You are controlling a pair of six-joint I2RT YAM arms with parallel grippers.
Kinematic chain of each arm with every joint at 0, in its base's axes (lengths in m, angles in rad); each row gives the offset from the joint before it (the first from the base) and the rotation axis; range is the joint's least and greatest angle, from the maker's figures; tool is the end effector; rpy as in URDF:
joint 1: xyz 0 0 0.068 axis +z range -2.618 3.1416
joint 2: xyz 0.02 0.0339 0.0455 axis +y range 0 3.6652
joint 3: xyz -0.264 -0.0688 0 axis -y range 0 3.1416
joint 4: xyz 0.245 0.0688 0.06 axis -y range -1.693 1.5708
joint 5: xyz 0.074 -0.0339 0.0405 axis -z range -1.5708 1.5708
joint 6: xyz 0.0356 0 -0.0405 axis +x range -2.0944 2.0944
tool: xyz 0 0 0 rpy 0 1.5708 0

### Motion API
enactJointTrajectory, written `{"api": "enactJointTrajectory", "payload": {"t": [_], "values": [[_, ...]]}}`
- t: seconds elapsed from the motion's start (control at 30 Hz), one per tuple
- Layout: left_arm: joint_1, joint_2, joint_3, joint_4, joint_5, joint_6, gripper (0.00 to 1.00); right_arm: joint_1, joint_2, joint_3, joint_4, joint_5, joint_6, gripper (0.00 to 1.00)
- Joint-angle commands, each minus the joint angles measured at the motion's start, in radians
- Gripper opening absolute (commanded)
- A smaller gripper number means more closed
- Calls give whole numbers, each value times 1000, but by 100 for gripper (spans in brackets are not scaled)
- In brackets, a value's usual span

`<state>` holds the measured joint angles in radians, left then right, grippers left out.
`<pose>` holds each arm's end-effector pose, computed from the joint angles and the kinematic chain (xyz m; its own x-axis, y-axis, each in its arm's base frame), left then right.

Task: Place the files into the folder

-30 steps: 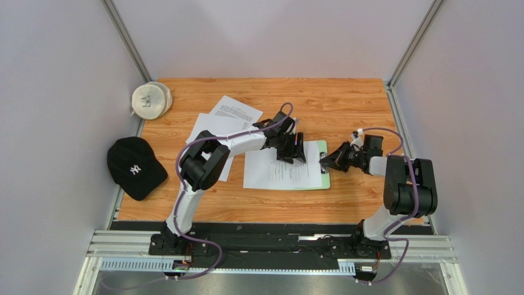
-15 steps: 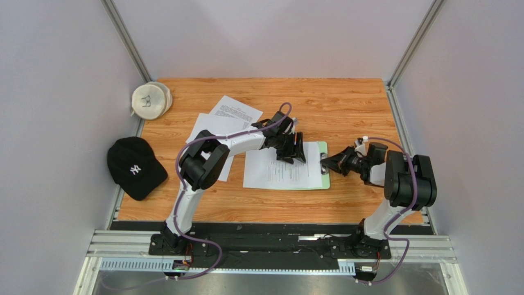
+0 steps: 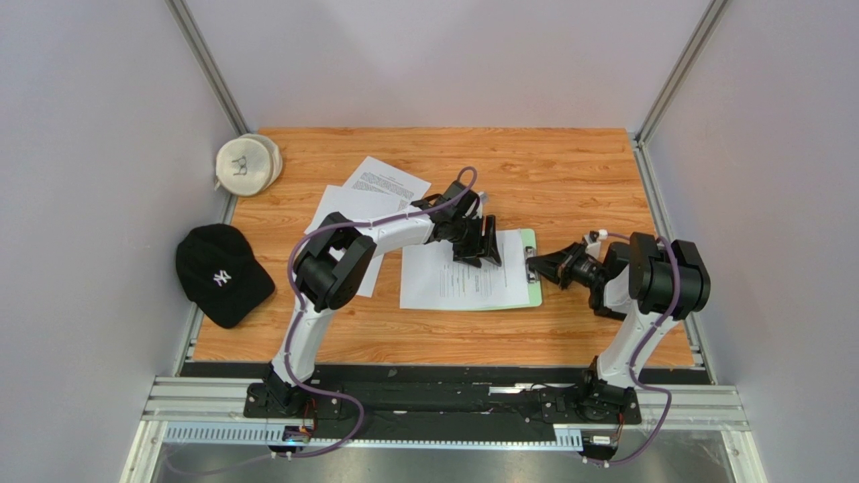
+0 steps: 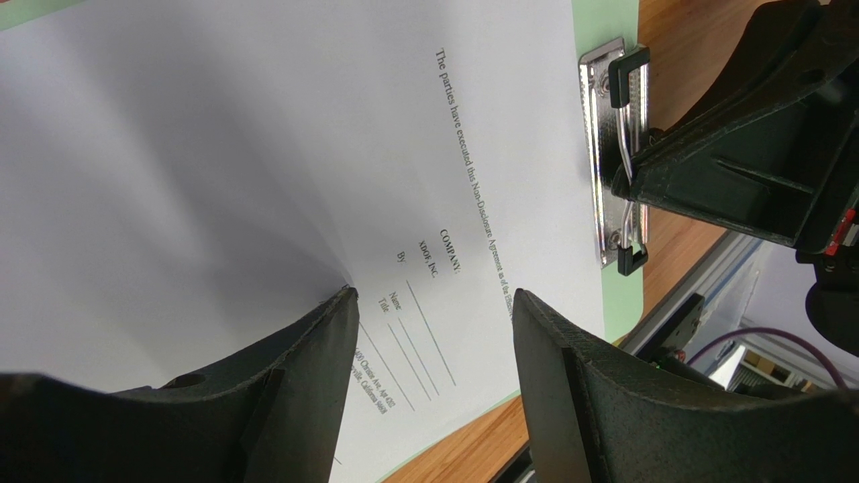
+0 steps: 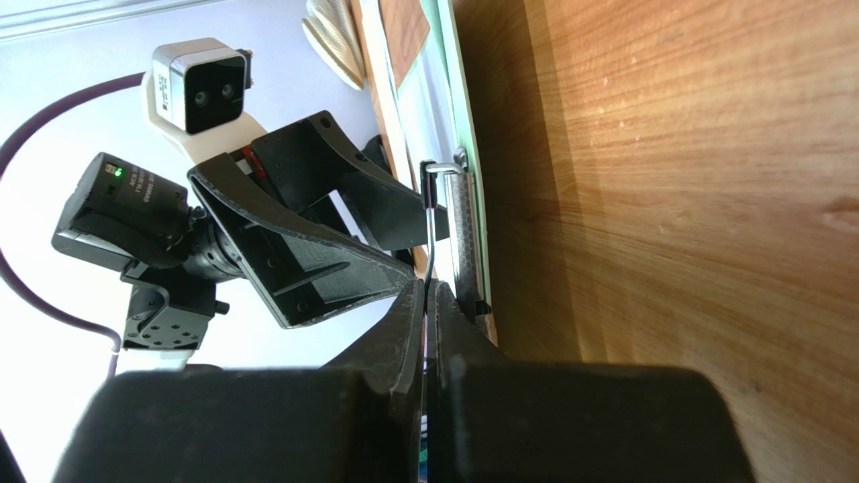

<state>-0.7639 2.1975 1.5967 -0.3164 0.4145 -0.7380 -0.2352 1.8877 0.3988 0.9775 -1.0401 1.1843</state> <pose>0.3336 -0.3394 0.1537 -0.9691 0.0755 -0.2347 0.2135 0.7332 -0.6456 0.2623 -0.0313 0.0800 -0.7476 0.6612 0.0622 0.2096 0.1460 0.9668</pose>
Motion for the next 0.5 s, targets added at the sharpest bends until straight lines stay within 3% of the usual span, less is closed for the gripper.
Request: {"api": "enactJointTrajectory", "payload": {"t": [0.0, 0.13, 0.37, 0.47], "values": [[-12, 53, 2, -56, 1, 20, 68, 5, 5, -3, 196, -63, 84, 0], [-12, 59, 12, -59, 10, 19, 68, 8, -41, 6, 97, -57, 8, 0], [-20, 7, 2, -61, -17, 38, 68, 11, -179, 52, -313, -14, -247, 0], [-18, -25, 5, -50, -2, 34, 68, 11, -205, 66, -391, 2, -301, 0]]}}
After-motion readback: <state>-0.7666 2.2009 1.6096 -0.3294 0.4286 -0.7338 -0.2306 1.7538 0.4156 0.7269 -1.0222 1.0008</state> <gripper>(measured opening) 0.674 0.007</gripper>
